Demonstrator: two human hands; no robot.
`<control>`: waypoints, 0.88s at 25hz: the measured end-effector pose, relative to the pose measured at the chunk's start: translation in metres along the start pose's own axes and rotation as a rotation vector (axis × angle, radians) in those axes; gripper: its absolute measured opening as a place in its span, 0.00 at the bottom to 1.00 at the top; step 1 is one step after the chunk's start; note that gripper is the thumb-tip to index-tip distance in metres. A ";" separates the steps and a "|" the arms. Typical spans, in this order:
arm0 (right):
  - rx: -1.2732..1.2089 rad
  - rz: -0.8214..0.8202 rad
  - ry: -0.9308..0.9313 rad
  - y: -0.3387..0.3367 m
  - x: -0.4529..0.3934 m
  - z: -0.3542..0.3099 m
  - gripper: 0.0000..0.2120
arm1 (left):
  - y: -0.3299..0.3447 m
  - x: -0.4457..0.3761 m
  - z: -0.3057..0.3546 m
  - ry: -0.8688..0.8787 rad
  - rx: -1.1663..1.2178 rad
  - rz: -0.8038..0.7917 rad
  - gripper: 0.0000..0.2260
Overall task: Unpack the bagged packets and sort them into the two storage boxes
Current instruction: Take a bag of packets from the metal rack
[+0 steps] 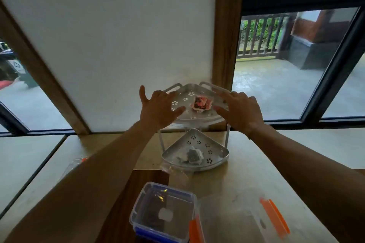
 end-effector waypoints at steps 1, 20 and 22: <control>-0.009 -0.034 0.016 0.006 -0.009 0.003 0.20 | 0.005 -0.009 0.003 0.000 0.014 -0.035 0.23; -0.320 -0.080 0.181 0.058 -0.065 0.022 0.09 | 0.037 -0.052 0.028 -0.001 0.523 -0.217 0.06; -0.371 -0.013 0.182 0.043 -0.065 0.020 0.09 | 0.019 -0.048 0.030 0.007 0.530 -0.126 0.06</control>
Point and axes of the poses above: each hand's wrist, its own x-axis away from the middle knuckle, its own y-axis out of the palm, z = x × y, the point moved 7 cm from there along -x, towards the middle knuckle, and after that the axes turned 10 degrees about -y, right-handed, at the moved point
